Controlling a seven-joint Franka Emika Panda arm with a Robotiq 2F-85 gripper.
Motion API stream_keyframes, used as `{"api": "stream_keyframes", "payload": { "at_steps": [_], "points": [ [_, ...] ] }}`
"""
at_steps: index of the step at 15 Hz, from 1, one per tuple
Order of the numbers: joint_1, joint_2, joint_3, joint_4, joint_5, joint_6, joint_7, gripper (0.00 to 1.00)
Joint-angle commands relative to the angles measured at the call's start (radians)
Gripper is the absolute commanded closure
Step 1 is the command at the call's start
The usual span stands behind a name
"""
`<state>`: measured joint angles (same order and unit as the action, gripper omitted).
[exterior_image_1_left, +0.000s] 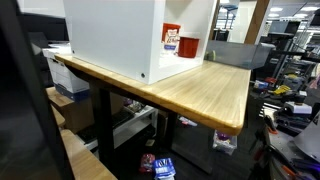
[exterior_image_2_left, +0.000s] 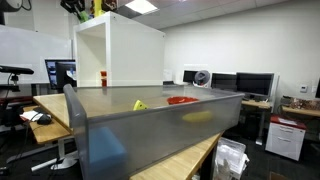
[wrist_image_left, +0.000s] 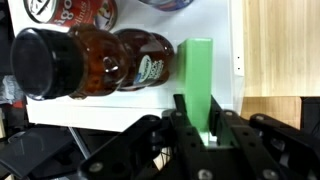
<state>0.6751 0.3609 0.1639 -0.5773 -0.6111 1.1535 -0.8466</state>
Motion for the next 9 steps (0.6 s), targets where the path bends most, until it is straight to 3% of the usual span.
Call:
{"api": "stream_keyframes", "payload": {
  "at_steps": [1, 9],
  "points": [
    [0.018, 0.026, -0.024, 0.042, -0.021, -0.025, -0.046, 0.94],
    [0.040, 0.041, -0.052, 0.070, -0.013, -0.106, -0.041, 0.94]
  ]
}}
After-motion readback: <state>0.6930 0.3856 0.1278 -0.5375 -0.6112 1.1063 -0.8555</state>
